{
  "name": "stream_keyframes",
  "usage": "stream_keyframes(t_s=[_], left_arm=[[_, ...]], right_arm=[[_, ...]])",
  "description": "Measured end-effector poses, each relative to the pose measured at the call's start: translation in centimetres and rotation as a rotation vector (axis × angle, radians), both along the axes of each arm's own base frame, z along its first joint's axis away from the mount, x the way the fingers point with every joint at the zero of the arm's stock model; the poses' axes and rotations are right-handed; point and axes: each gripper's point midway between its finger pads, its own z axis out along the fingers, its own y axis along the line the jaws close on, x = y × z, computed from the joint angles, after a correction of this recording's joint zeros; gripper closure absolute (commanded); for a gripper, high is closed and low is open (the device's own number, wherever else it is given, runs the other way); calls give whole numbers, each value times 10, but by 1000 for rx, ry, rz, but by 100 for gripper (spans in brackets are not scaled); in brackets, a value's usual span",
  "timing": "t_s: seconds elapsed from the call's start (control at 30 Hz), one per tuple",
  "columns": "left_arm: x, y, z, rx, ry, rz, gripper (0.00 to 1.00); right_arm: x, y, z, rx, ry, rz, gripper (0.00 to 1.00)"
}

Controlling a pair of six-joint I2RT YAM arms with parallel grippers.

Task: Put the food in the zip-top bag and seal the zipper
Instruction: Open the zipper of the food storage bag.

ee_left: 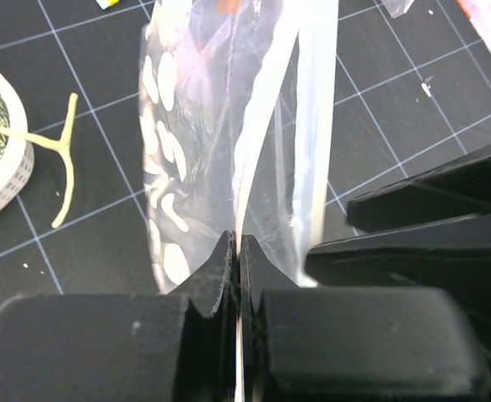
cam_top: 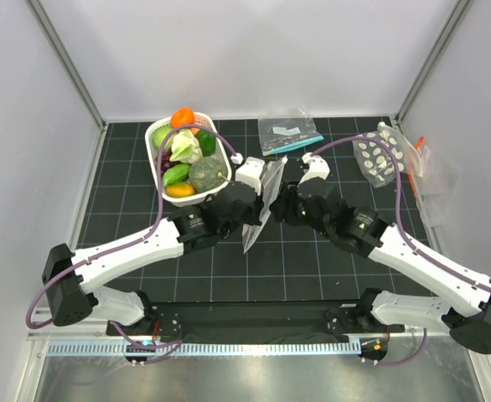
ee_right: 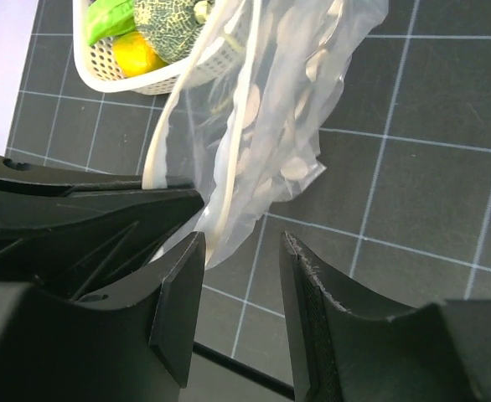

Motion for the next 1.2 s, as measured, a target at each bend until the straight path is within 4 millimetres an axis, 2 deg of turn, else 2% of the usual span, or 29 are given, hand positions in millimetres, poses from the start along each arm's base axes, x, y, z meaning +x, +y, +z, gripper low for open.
stream_keyframes(t_s=[0.23,0.3,0.4,0.67,0.93,1.2], left_arm=[[0,-1,2,-36,16,20,100],[-1,-1,5,-47,17,23,100],[-1,-1,7,-70,20,29,100],[-1,0,6,-94,30,38,100],[-3,-2,2,-114,45,28,100],[-12,1,10,-174,41,3,100]], right_arm=[[2,13,-11,30,25,15,55],[2,15,-12,43,25,19,60],[3,19,-11,64,21,19,62],[0,15,-2,134,-27,17,56],[-7,12,31,244,-105,42,55],[-5,18,24,235,-90,51,56]])
